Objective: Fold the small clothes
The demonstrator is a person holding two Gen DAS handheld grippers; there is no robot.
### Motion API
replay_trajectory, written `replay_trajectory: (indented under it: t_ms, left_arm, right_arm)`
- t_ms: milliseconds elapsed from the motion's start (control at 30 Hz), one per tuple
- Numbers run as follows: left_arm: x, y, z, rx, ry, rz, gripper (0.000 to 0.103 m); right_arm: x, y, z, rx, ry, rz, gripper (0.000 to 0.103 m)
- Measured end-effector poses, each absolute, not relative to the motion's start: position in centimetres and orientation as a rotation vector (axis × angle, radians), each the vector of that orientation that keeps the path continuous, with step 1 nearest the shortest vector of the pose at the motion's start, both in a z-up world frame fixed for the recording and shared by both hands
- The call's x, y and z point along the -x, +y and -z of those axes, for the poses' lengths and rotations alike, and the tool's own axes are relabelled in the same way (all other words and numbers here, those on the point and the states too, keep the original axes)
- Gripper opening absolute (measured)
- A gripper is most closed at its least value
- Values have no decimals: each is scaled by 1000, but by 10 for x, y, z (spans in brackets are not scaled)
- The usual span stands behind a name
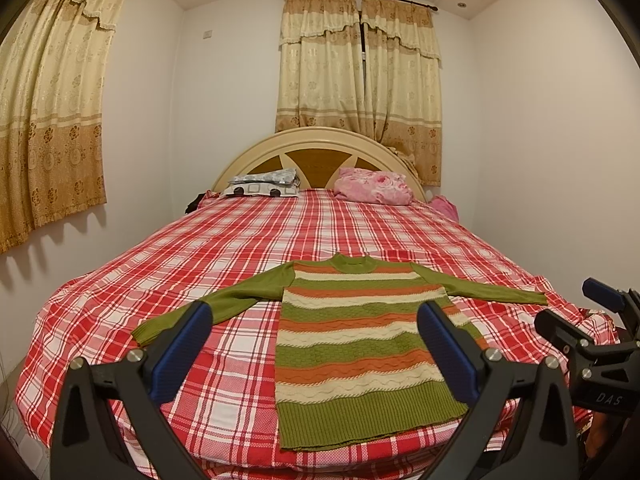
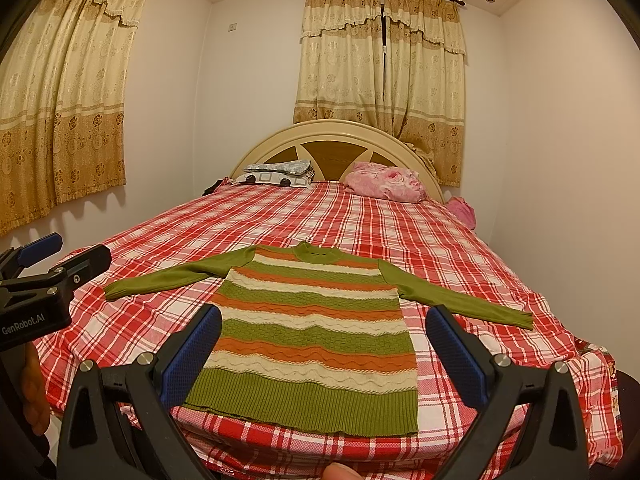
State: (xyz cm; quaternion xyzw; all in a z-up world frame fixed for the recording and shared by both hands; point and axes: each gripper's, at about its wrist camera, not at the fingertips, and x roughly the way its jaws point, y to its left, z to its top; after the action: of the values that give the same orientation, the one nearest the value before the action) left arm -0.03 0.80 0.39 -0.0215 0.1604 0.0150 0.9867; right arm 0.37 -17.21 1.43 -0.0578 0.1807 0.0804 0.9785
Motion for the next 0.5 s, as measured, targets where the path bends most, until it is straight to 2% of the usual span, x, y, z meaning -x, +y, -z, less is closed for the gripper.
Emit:
replay_trajectory:
  t_ms: [500]
  left_arm:
    - [-2, 11, -3, 47, 327, -33, 103]
  right_arm:
    - [-3, -173, -8, 114, 372, -162, 102]
